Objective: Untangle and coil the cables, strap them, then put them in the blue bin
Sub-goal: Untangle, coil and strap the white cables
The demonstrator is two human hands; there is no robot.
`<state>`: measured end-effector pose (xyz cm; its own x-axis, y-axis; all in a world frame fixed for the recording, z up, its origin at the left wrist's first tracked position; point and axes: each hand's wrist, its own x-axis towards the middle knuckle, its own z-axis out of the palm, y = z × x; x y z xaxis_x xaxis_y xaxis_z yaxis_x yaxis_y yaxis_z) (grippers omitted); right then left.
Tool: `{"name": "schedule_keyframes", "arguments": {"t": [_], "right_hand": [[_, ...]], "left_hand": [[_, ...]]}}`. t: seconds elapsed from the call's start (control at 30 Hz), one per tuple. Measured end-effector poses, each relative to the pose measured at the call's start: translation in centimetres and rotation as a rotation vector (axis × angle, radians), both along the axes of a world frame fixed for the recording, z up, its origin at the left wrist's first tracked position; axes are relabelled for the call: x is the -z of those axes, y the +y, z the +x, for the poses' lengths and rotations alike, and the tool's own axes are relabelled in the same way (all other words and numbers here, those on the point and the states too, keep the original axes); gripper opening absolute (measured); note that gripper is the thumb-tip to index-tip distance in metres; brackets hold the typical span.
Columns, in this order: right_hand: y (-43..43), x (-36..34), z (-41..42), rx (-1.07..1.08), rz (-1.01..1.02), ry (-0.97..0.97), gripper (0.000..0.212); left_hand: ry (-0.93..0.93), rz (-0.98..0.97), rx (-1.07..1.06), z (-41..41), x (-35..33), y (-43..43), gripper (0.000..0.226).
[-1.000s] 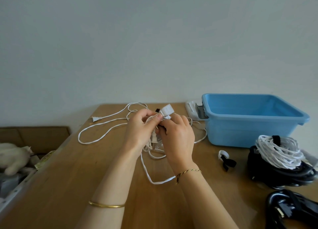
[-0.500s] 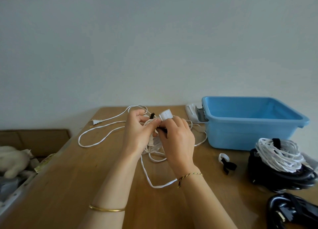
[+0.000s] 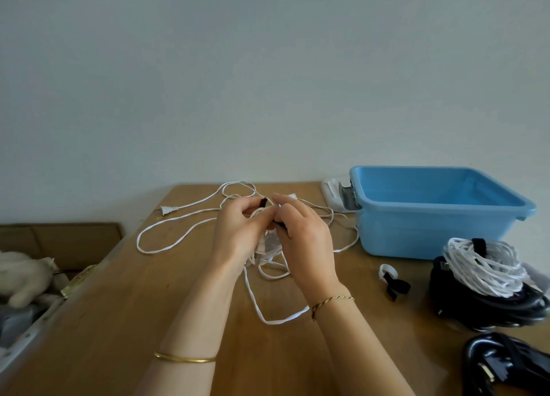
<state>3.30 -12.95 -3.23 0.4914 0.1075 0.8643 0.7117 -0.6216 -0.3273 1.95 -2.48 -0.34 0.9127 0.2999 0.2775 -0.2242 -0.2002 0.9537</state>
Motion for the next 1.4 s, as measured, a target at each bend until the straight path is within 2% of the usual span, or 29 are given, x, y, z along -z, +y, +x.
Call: {"name": "schedule_keyframes", "arguments": {"t": [0.07,0.27,0.47,0.6,0.73,0.9,1.1,1.23,1.33,1.4], "right_hand": [[-0.1,-0.1,0.0,0.009,0.021,0.004,0.003],[-0.3,-0.2,0.0,0.023,0.046,0.009,0.002],[-0.7,-0.7,-0.2,0.054,-0.003,0.041,0.003],[-0.9,-1.0,-0.2,0.052,-0.048,0.127,0.004],[-1.1,-1.3,-0.4,0.050,-0.066,0.186,0.002],[-1.4,-1.7,-0.4,0.035,-0.064,0.247,0.004],[-1.6,-2.1,0.0,-0.070,-0.166,0.337,0.010],[-1.8,-2.5,-0.1,-0.050,-0.218,0.241,0.005],[-1.8,-2.6,0.1,0.054,-0.302,0.120,0.005],[-1.9,-2.6,0.2,0.077,-0.286,0.082,0.004]], "left_hand": [[0.014,-0.005,0.063,-0.1,-0.2,0.1,0.002],[0.035,-0.069,0.104,-0.2,-0.5,0.5,0.015],[-0.038,0.052,-0.003,-0.1,-0.2,0.7,0.017],[-0.063,0.115,-0.041,0.2,0.0,0.8,0.017],[-0.093,0.175,-0.010,-0.1,-0.1,0.9,0.013],[-0.059,0.223,0.110,-0.7,-0.6,1.3,0.024],[-0.038,0.240,0.043,-0.8,-0.5,1.6,0.021],[-0.018,0.279,0.030,-0.5,-0.4,1.4,0.017],[-0.033,0.349,0.039,-0.4,-0.3,1.0,0.027],[-0.028,0.399,0.049,-0.3,-0.2,0.8,0.030]]}}
